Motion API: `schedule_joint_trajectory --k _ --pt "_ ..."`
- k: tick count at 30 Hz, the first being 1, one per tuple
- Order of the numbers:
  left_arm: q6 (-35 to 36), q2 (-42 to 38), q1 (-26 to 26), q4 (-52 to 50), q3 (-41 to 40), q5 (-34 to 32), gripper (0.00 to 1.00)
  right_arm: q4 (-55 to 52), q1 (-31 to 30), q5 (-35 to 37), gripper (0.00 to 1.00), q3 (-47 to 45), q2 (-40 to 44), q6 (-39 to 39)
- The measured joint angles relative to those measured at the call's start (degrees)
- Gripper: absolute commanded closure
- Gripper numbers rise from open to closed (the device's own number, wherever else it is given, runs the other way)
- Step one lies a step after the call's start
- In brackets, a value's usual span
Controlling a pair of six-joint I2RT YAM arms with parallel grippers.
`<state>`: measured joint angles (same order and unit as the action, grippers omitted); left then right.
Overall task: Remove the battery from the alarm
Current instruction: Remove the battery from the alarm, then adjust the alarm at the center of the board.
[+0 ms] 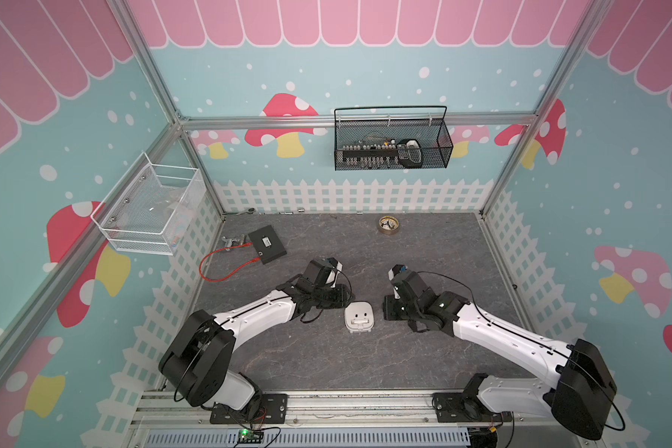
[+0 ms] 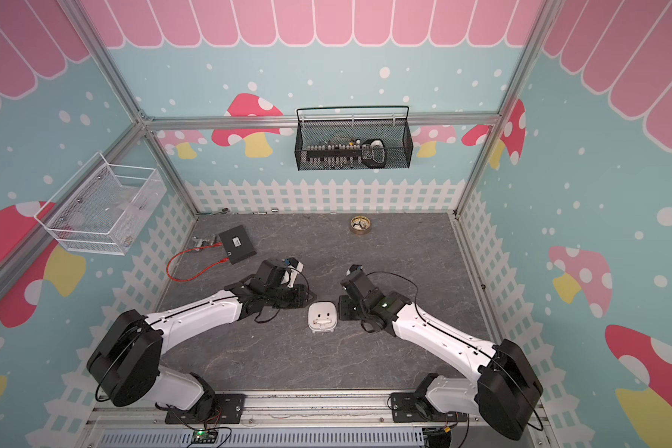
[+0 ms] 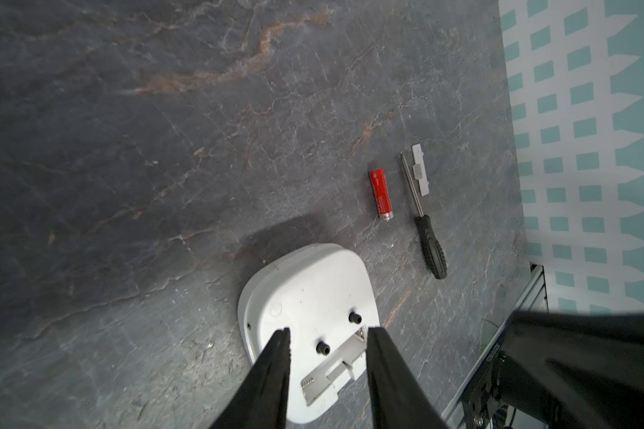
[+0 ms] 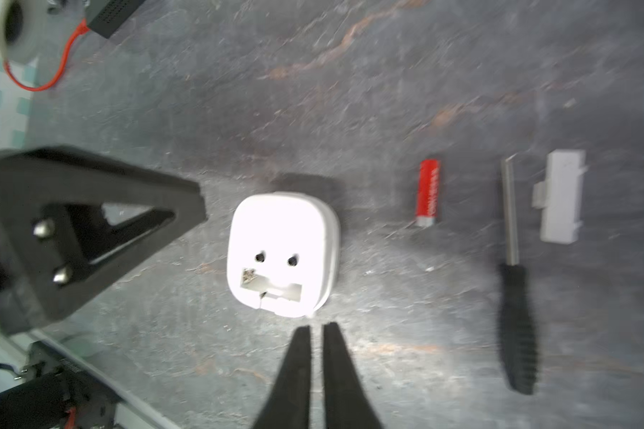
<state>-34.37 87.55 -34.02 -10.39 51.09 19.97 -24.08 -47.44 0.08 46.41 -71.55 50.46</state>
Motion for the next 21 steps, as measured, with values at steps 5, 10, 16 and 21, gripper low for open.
schedule_joint_trajectory --k 5,10,16,21 --pt "0.76 7.3 1.03 1.88 4.09 0.63 0.66 3.82 -9.03 -4.66 1.0 -6.93 -5.7 6.8" --pt "0.79 11.8 1.05 2.62 5.6 1.36 0.66 7.34 -11.82 -5.68 1.0 -7.23 -9.84 9.75" --pt "0.76 14.91 1.07 4.83 6.29 3.39 0.67 9.53 -10.21 -4.13 0.98 -4.44 -14.38 8.63" --pt "0.74 15.82 1.18 5.95 5.77 4.59 0.67 10.32 -6.43 -2.38 0.97 -3.65 -15.91 6.32"
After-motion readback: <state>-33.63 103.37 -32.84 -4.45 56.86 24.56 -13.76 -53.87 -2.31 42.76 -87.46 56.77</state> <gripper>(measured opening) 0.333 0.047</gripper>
